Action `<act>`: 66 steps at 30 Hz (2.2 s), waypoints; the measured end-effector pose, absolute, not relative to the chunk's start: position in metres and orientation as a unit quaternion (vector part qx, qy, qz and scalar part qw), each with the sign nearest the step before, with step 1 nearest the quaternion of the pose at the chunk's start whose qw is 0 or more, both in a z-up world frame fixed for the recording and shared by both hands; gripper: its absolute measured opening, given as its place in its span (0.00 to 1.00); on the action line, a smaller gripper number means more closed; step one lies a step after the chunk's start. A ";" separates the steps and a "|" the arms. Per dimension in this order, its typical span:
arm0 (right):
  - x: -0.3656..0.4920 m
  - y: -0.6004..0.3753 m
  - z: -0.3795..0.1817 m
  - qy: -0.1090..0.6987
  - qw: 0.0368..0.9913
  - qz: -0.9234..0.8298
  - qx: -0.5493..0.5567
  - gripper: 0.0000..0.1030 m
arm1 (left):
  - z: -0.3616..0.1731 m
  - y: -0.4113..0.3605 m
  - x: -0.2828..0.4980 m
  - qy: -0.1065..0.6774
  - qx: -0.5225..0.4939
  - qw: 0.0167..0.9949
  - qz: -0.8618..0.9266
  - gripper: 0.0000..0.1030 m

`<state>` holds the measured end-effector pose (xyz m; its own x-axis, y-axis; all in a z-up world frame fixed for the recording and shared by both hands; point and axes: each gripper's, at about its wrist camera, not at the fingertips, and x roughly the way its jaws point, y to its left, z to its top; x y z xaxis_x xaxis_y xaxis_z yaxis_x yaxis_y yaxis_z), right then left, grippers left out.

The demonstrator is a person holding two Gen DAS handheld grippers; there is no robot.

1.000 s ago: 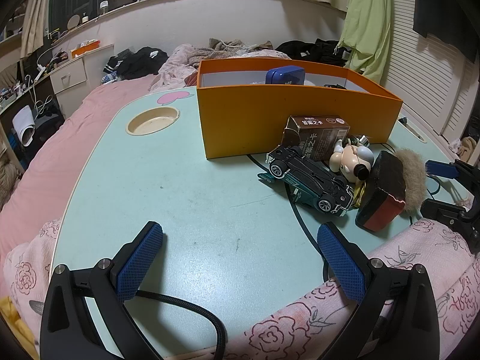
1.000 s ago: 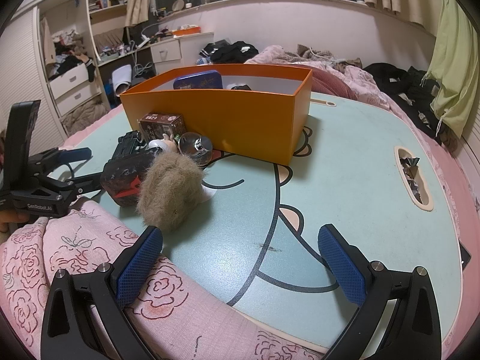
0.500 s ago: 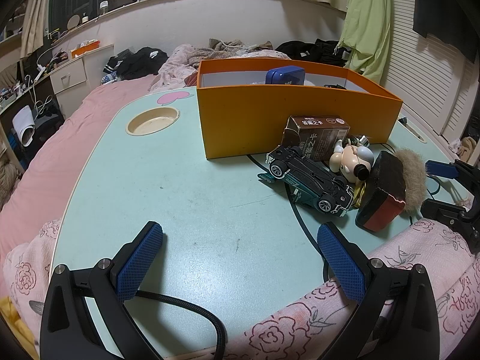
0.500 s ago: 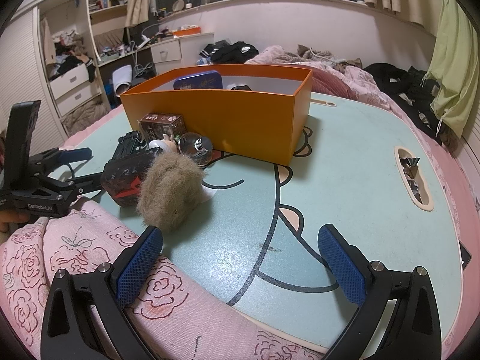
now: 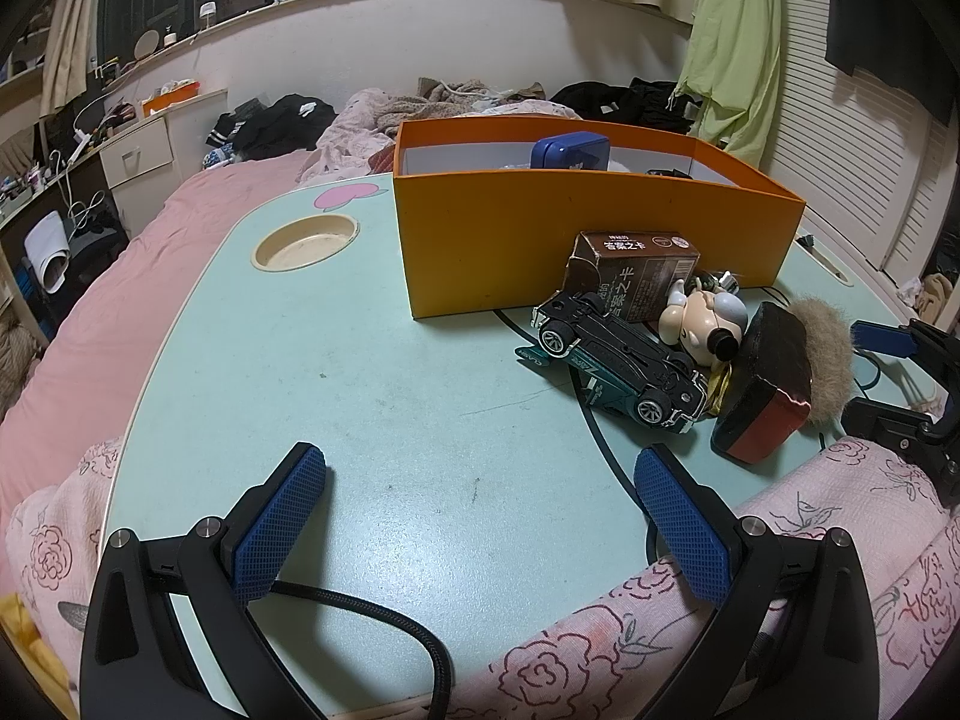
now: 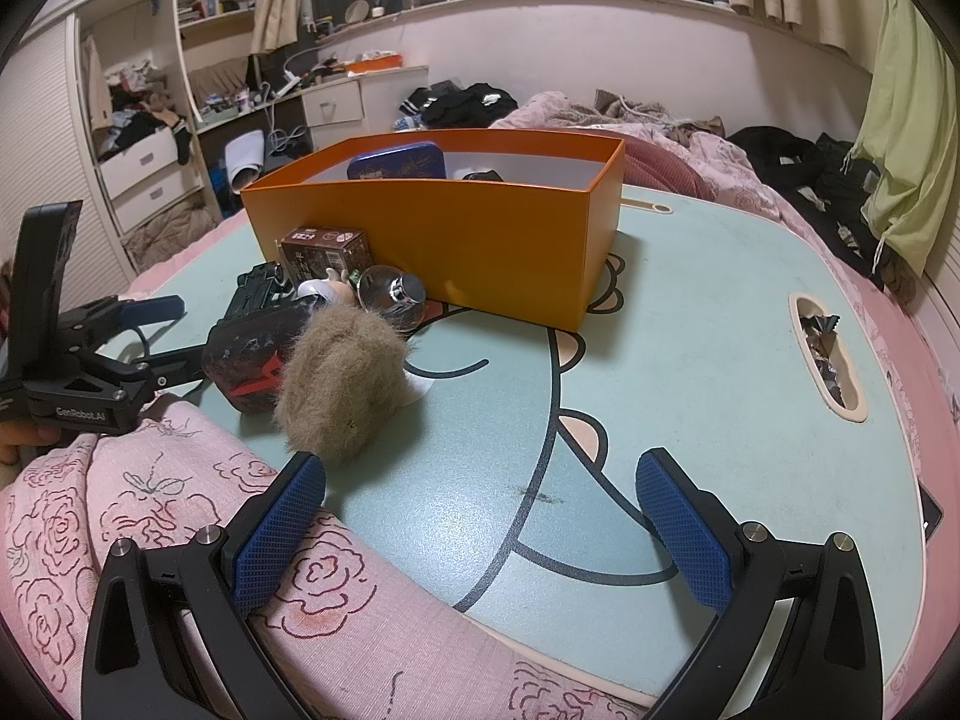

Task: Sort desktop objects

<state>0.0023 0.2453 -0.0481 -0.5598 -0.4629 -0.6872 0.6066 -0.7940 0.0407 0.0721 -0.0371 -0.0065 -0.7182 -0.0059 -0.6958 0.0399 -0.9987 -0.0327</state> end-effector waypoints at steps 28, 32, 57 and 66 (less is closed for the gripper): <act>0.003 0.246 -0.049 0.100 0.305 -0.878 0.356 1.00 | -0.007 -0.037 0.073 0.023 0.375 0.012 -0.927 1.00; 0.003 0.247 -0.049 0.099 0.305 -0.878 0.356 1.00 | -0.007 -0.037 0.073 0.023 0.375 0.012 -0.927 1.00; 0.002 0.249 -0.042 0.066 0.298 -0.891 0.337 0.95 | -0.007 -0.037 0.074 0.023 0.375 0.012 -0.927 1.00; 0.009 0.235 -0.030 0.062 0.323 -0.891 0.314 0.74 | -0.007 -0.037 0.074 0.023 0.374 0.012 -0.927 1.00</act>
<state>0.0090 0.2353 -0.0299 -0.5948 -0.5367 -0.5984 0.6139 -0.7839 0.0929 0.0741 -0.0369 -0.0069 -0.7192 -0.0058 -0.6948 0.0405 -0.9986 -0.0335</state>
